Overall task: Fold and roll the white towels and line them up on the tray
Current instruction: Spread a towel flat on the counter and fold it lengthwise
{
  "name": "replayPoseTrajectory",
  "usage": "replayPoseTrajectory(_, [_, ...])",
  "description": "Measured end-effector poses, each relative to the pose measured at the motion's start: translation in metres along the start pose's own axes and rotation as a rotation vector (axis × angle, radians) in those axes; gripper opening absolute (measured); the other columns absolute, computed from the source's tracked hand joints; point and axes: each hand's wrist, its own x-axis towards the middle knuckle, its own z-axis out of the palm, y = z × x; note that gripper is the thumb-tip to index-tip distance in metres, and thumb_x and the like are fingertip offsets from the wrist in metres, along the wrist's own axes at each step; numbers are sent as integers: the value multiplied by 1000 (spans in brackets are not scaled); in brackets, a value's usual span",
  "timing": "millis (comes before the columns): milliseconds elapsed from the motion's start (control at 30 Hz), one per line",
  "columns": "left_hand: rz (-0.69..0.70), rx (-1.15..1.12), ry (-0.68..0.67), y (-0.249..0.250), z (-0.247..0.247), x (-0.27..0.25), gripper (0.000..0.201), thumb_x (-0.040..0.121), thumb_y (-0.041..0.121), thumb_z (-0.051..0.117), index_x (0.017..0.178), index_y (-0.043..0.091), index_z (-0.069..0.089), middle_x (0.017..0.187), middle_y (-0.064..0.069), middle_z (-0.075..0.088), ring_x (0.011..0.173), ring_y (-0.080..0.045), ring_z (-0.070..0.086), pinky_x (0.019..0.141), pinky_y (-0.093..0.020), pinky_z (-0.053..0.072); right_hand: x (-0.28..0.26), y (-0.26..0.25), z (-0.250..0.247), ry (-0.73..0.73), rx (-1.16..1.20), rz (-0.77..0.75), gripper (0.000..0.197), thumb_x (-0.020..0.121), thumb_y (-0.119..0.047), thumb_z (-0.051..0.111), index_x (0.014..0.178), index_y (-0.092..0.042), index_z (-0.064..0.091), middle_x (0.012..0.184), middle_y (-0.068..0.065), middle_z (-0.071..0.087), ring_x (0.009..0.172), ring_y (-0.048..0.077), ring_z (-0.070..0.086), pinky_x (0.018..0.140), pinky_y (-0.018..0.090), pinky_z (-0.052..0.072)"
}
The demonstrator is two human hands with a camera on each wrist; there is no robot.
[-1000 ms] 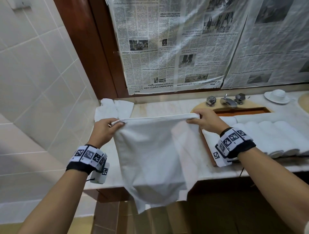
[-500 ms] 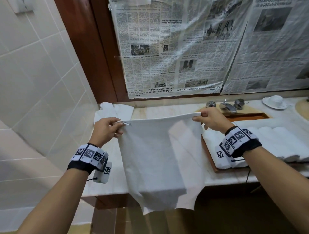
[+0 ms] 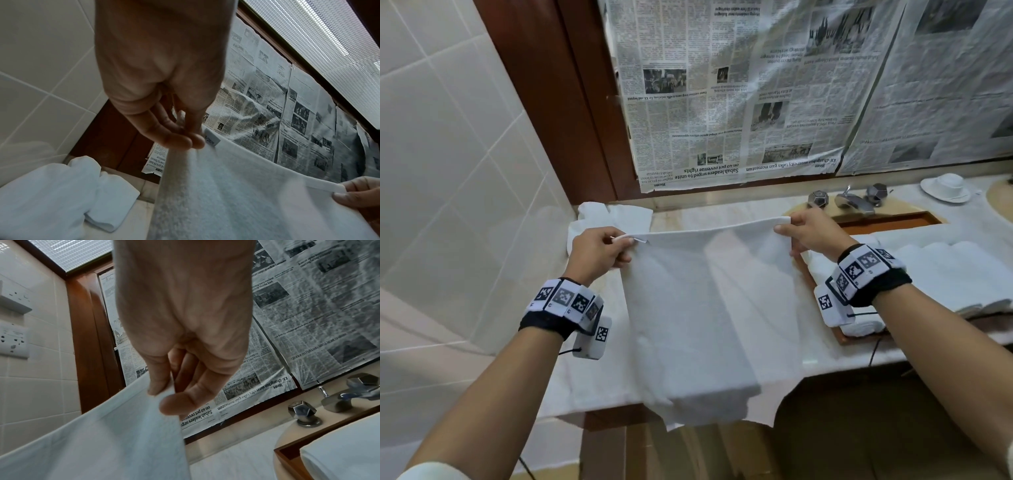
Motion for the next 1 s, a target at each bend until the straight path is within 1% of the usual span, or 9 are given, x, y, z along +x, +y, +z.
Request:
replayPoseTrajectory(100, [-12,-1,-5,-5,3,13,10,90,20,74,87,11,76,69,-13,73,65,-20,72,64,-28,62,9,-2,6,19,61,30,34,95,-21,67,90,13,62,81,15,52,67,24,62,55,25,57])
replayPoseTrajectory(200, [-37,-11,3,-12,12,30,10,90,18,74,88,8,75,72,-16,73,67,-22,72,67,-30,63,23,-3,12,37,95,47,30,96,-19,66,72,-3,57,71,8,47,63,19,61,55,23,56])
replayPoseTrajectory(400, [-83,23,71,-35,37,80,9,90,17,73,89,9,76,73,-14,74,67,-20,73,75,-40,63,85,15,19,60,160,48,41,93,-23,70,62,-12,46,65,0,31,55,11,48,64,34,59])
replayPoseTrajectory(500, [-91,56,71,-44,51,111,9,89,20,74,83,14,75,69,-10,73,66,-20,72,80,-43,61,125,31,22,59,165,63,38,93,-26,70,67,-7,49,69,7,39,60,14,56,62,34,59])
replayPoseTrajectory(600, [-89,138,74,-51,67,139,13,87,26,72,76,19,74,62,0,72,60,-14,68,83,-35,56,164,47,27,51,177,105,31,92,-27,71,76,-4,56,79,11,43,69,24,57,59,33,59])
replayPoseTrajectory(667, [-92,186,98,-57,77,157,15,88,25,70,74,20,72,60,2,71,55,-11,64,75,-30,54,188,55,31,52,176,124,31,91,-26,72,75,-5,56,79,11,43,70,26,56,59,36,60])
replayPoseTrajectory(767, [-120,226,85,-69,94,184,16,90,23,68,74,20,71,59,2,70,54,-13,62,55,-17,51,222,68,38,45,122,179,36,91,-29,72,70,-7,53,72,11,46,60,27,65,71,51,62])
replayPoseTrajectory(867, [-172,253,53,-86,110,207,16,91,24,68,77,18,71,60,2,71,47,-2,58,52,-7,43,248,81,49,29,81,248,37,91,-32,70,66,-12,51,66,8,51,56,27,69,79,55,59])
replayPoseTrajectory(1000, [-254,265,23,-111,128,233,15,92,26,67,80,20,72,60,4,72,51,-5,61,63,-16,48,275,95,66,42,-16,301,35,92,-33,68,69,-11,52,66,8,57,55,25,71,80,46,60])
